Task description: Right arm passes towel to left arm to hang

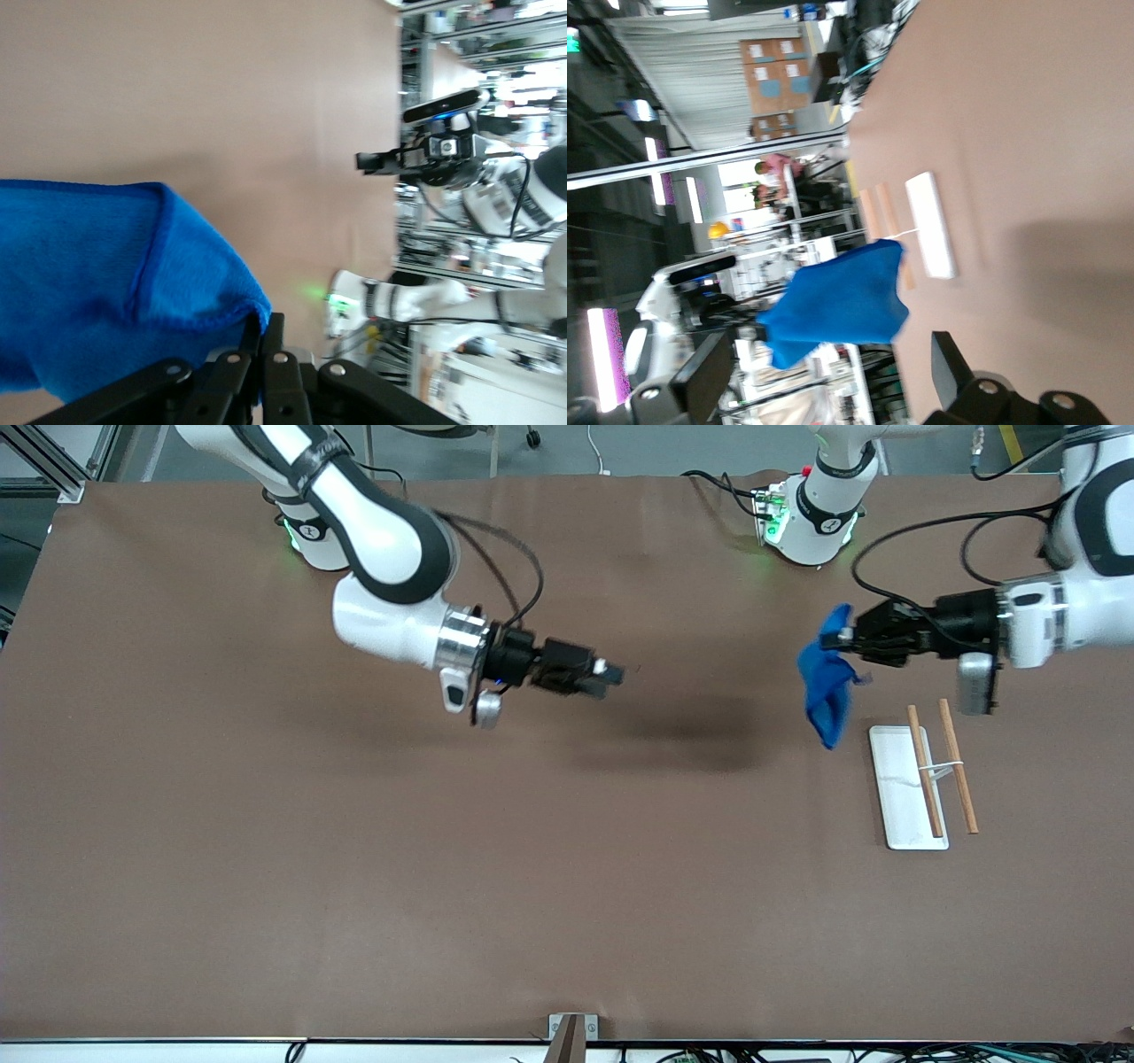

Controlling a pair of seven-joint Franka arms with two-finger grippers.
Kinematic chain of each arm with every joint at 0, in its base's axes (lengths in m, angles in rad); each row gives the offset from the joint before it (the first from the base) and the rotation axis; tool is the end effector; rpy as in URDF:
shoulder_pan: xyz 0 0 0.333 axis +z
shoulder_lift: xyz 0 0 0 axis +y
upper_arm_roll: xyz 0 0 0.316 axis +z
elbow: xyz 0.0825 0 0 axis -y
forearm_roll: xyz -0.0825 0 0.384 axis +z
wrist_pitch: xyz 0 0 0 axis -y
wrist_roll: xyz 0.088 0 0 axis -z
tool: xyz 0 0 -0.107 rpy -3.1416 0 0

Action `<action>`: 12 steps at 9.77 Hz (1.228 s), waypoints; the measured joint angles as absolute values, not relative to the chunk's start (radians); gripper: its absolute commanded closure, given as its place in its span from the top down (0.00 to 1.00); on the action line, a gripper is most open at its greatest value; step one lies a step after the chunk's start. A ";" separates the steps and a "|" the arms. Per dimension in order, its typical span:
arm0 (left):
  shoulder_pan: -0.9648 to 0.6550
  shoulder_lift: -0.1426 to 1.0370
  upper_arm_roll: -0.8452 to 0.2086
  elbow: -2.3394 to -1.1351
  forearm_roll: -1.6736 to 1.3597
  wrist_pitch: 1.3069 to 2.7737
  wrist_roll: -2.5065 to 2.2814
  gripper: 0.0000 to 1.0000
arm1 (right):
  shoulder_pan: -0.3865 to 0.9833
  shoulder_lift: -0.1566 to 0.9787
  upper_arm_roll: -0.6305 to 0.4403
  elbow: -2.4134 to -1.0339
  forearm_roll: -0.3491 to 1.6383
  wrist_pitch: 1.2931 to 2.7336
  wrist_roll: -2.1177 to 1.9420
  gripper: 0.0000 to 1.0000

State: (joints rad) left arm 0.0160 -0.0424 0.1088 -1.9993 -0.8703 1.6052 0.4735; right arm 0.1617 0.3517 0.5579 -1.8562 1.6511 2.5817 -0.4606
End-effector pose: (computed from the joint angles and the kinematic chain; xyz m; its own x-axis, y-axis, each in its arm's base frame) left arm 0.5213 -0.0140 0.4877 0.9889 -0.1487 0.0073 -0.0959 -0.5986 0.7953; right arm 0.5195 0.3944 0.3847 0.9713 -0.2200 -0.0908 -0.1568 -0.3044 -0.9395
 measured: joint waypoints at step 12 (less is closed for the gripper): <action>0.028 0.397 0.529 -1.632 -0.531 1.728 0.947 0.01 | -0.018 0.220 0.040 -1.784 0.279 1.843 -0.328 1.00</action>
State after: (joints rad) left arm 0.0283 0.3972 0.5292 -1.6315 -0.5311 1.7280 0.9466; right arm -0.0175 0.2198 0.0401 -1.7841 0.2788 1.8425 -0.3284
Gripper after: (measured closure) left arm 0.978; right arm 0.000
